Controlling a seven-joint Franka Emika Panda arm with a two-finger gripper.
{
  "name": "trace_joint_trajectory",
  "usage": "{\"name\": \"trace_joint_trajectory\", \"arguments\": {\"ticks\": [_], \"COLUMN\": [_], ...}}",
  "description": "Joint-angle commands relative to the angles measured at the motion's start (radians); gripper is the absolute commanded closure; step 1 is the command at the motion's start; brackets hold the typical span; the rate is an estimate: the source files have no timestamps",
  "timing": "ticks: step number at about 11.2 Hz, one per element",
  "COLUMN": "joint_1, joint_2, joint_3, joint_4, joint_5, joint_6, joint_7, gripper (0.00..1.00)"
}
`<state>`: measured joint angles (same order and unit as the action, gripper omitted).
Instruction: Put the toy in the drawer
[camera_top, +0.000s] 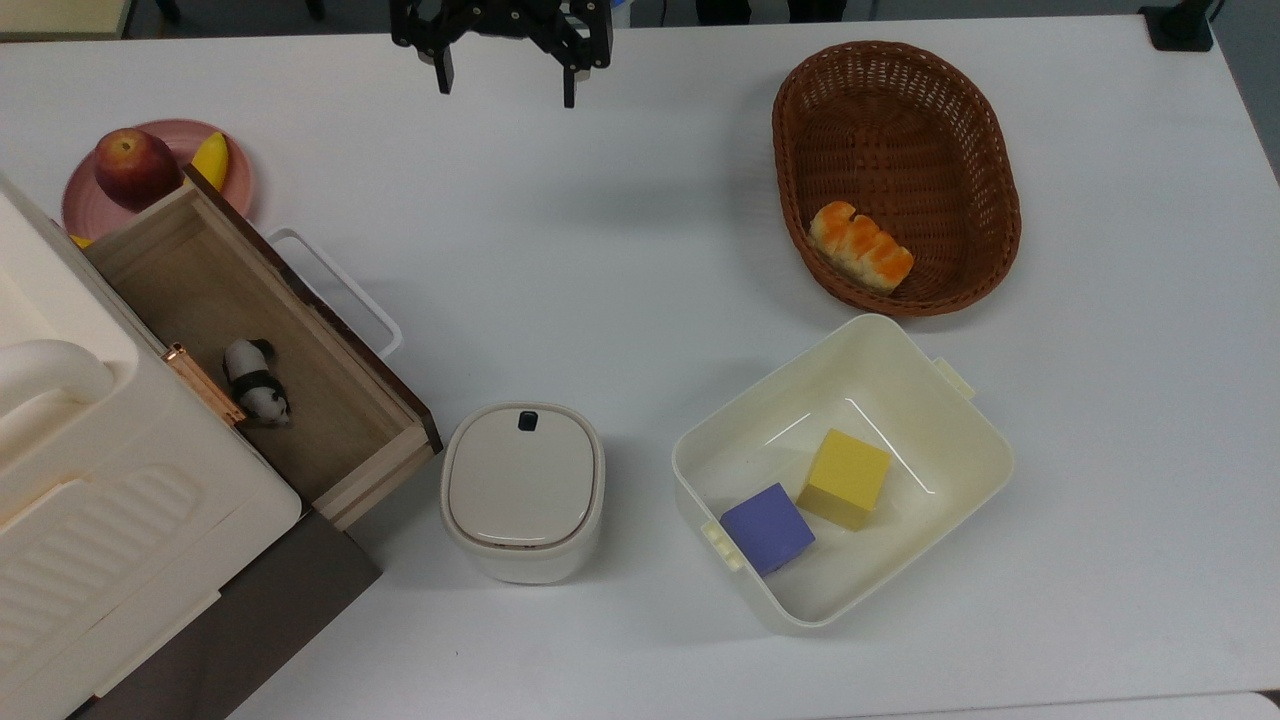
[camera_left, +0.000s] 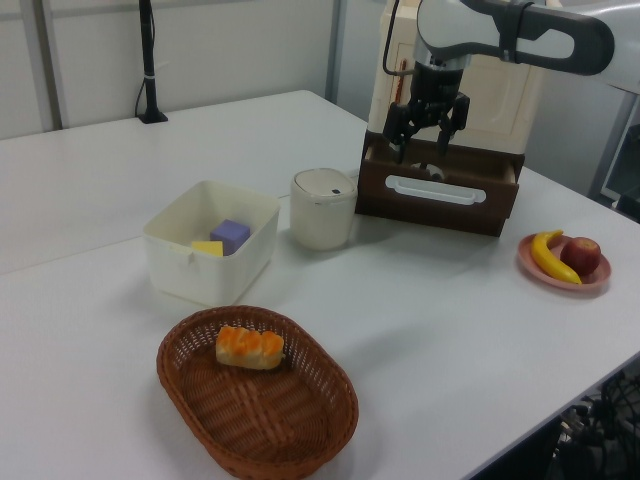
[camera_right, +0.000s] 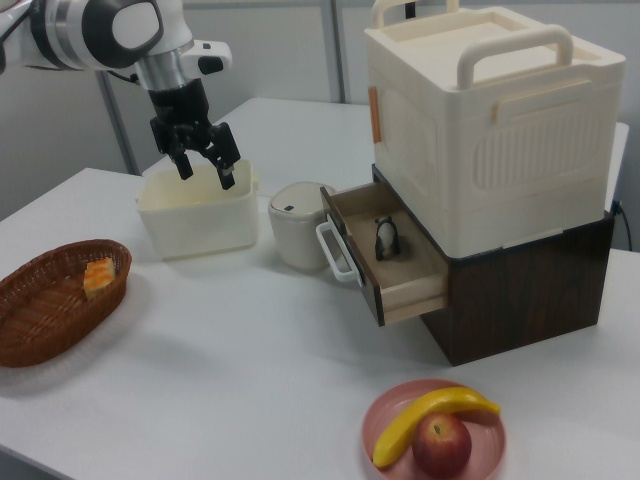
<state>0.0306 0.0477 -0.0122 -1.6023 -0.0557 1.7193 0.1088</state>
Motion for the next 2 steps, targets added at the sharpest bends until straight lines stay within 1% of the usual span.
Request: {"name": "trace_joint_trajectory", "arguments": {"ticks": [1, 2], "joint_1": [0.003, 0.003], "joint_2": [-0.034, -0.034], "joint_3": [-0.009, -0.009], "joint_4": [-0.034, -0.034], "joint_5": [0.025, 0.025], "joint_6": [0.005, 0.005], "joint_7": [-0.026, -0.026], "gripper": [0.0, 0.0]}}
